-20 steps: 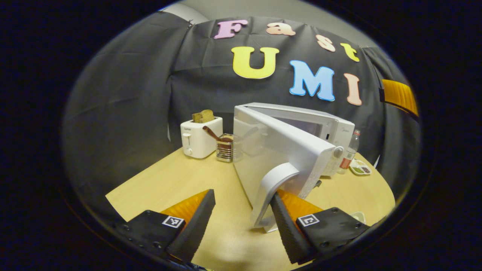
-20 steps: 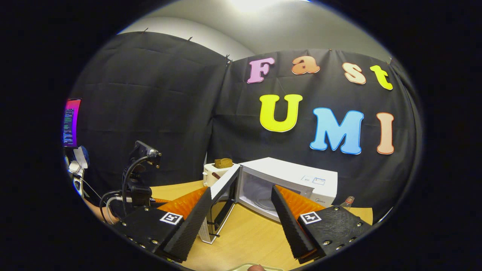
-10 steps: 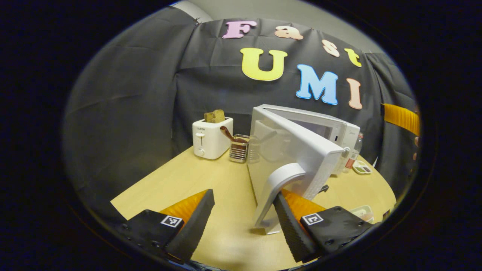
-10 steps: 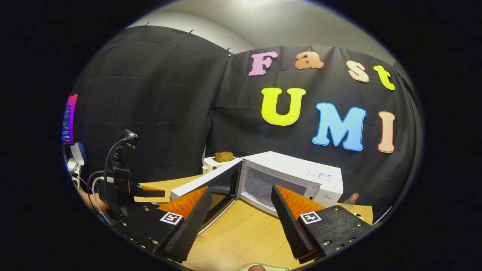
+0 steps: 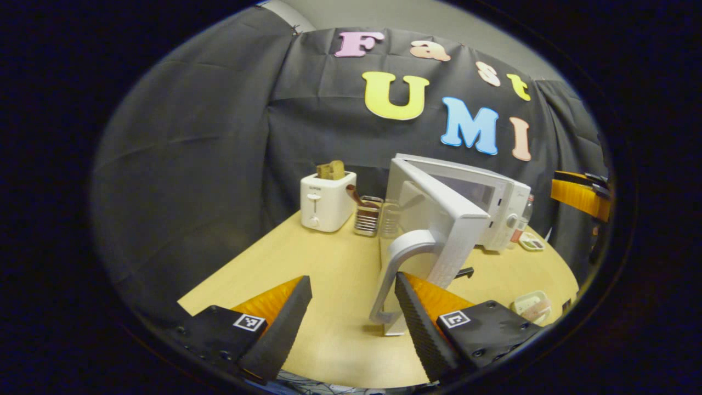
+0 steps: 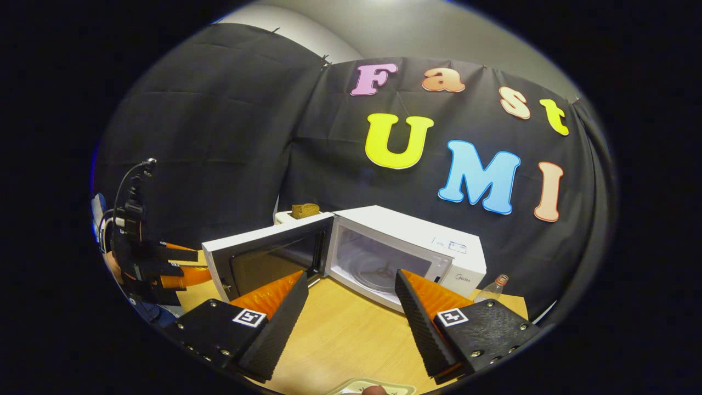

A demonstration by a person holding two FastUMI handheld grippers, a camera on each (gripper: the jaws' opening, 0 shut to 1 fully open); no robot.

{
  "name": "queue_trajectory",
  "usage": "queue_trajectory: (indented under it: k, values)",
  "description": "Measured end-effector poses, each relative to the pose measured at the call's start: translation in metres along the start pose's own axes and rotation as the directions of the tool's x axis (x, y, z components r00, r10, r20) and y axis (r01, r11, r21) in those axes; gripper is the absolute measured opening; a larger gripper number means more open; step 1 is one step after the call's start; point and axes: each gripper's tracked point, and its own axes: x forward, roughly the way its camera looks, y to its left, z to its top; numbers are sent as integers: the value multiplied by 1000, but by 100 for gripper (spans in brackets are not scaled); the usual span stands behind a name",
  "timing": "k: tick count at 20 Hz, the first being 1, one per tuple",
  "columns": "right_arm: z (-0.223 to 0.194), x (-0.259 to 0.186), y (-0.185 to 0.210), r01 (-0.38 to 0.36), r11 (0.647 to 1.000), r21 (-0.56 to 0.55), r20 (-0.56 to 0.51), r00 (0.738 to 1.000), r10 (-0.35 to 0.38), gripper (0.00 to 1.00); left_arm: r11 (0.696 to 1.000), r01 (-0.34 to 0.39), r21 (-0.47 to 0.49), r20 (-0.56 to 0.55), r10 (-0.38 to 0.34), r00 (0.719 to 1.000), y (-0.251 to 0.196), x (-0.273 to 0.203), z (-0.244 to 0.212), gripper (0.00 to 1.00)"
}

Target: Open the microwave oven with the left hand, put the food in, and close the microwave oven.

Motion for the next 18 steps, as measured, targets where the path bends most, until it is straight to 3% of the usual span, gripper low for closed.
queue_trajectory:
  k: [4, 7, 12, 15, 18]
  values:
    - [-24, 8, -12, -64, 998, -19, -88, 994, 62, 98, 984, -157, -80, 38, 160, 986, 41, -32, 15, 96]
    - [-50, 5, -18, -146, 987, -67, -192, 973, 131, 98, 967, -224, -118, 81, 234, 969, 51, -65, 26, 96]
    - [-104, -18, -20, -318, 937, -145, -372, 895, 247, 98, 957, -266, -117, 143, 282, 949, 45, -100, 46, 96]
    - [-142, -39, -16, -427, 887, -179, -480, 825, 300, 98, 955, -275, -112, 150, 290, 945, 41, -109, 50, 96]
    - [-179, -61, -16, -504, 835, -220, -571, 761, 308, 98, 954, -280, -109, 160, 295, 942, 37, -116, 52, 98]
